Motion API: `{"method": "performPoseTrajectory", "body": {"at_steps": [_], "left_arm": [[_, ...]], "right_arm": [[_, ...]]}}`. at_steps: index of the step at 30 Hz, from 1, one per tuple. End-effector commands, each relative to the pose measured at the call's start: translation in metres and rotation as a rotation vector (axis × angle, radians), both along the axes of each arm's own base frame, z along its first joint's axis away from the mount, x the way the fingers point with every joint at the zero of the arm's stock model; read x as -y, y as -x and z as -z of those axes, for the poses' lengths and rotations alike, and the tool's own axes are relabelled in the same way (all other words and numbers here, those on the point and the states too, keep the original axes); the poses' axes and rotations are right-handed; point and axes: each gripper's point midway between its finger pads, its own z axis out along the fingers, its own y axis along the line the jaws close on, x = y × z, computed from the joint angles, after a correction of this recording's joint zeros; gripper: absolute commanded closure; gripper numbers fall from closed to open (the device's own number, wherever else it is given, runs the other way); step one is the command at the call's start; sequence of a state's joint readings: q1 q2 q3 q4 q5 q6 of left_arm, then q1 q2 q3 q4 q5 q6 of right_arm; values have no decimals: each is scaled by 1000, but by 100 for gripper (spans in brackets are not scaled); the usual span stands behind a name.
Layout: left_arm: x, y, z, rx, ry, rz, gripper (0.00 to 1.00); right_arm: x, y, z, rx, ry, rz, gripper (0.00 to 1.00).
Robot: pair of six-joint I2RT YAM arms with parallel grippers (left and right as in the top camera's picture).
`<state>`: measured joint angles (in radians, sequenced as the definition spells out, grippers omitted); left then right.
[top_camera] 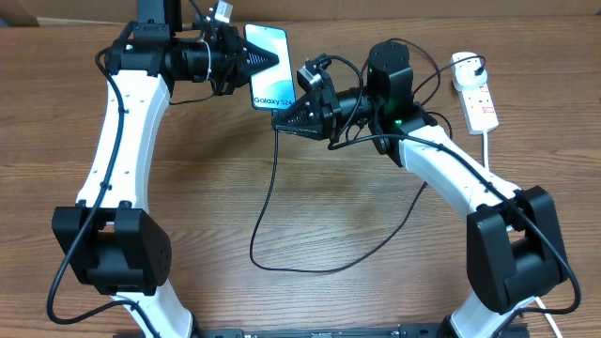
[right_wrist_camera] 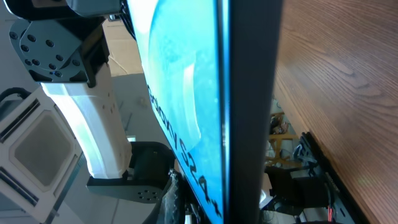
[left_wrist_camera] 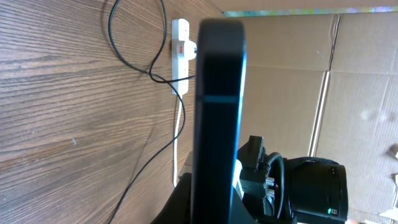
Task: Plug charger to phone and switch on socket
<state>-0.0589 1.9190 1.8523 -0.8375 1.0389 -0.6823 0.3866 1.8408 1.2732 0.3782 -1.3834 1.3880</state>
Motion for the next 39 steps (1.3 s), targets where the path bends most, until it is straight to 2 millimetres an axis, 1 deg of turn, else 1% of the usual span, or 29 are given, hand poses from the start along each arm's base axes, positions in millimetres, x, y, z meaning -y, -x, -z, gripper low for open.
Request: {"method": "performPoseTrajectory", "body": {"at_steps": [1,9,15,30,31,33,34,36,37,39], "left_arm": [[13,12,-25,14,80,66,96],[14,14,-27,9,95,79,96],[14,17,-25,2,90,85,96],[15,18,-26,0,97,90,96],[15,18,-26,0,97,90,96],[15,18,-25,1,96,89,96],[15,18,-25,5,95,90,96],[14,17,-24,9,85,85,96],[14,16,-24,11,81,82,96],[13,15,-23,14,75,79,96]], "right_arm": [[-1,-4,-7,16,-3,36,96],[-1,-5,-7,17,-3,42,96],[0,-7,-7,21,-4,50,96],[0,-9,-7,21,-2,61,96],[0,-9,-7,22,-3,60,94],[0,-7,-7,34,-7,51,78],[0,-6,-8,41,-10,43,73],[0,-5,-8,42,-12,38,66],[0,-5,-8,42,-12,38,60],[0,-5,-8,42,-12,38,41]]}}
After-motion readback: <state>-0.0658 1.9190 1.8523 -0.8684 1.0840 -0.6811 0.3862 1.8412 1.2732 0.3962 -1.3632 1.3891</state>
